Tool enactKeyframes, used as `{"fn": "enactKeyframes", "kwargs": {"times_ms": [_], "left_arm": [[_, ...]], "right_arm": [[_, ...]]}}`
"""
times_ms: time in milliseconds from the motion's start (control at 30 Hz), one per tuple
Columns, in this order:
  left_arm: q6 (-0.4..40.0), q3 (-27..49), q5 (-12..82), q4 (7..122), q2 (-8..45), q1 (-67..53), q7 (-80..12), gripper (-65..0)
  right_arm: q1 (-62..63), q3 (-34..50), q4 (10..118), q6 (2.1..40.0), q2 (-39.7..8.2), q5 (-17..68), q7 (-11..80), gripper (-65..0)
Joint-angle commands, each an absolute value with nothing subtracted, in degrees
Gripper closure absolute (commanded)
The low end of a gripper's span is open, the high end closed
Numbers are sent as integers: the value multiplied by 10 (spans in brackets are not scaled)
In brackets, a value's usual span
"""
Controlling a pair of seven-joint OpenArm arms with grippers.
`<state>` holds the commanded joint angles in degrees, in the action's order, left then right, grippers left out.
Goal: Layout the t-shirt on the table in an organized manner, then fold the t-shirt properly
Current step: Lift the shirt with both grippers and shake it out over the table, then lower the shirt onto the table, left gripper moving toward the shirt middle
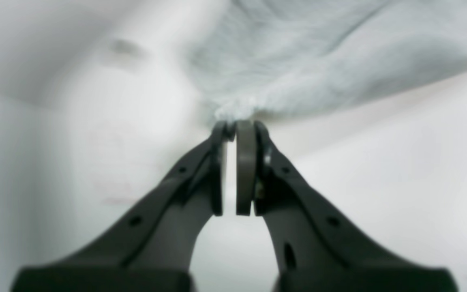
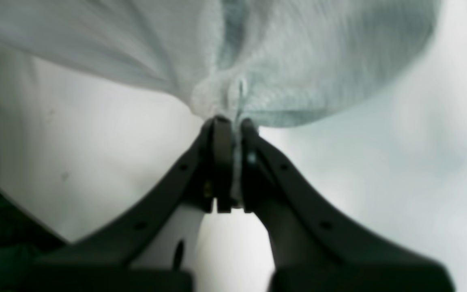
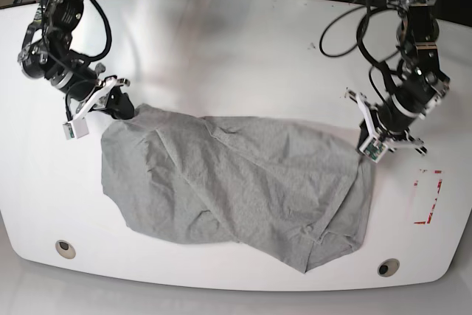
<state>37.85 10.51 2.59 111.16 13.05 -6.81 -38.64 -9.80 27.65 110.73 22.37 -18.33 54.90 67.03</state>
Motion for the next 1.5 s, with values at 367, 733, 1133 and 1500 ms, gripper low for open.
{"fn": "enactKeyframes", "kwargs": {"times_ms": [367, 733, 1133, 1500], "left_arm": [[378, 140, 26, 1113, 109, -196, -354, -26], [381, 188, 27, 1113, 108, -161, -353, -26], [381, 169, 28, 1087, 97, -7, -432, -105], [378, 170, 24, 992, 70, 65, -458, -536]], "right_arm": [[-186, 281, 1112, 222, -198, 553, 670, 0], [-210, 281, 1112, 223, -197, 550, 670, 0], [-200, 278, 1109, 223, -196, 549, 669, 0], [-182, 279, 1108, 222, -195, 548, 669, 0]]}}
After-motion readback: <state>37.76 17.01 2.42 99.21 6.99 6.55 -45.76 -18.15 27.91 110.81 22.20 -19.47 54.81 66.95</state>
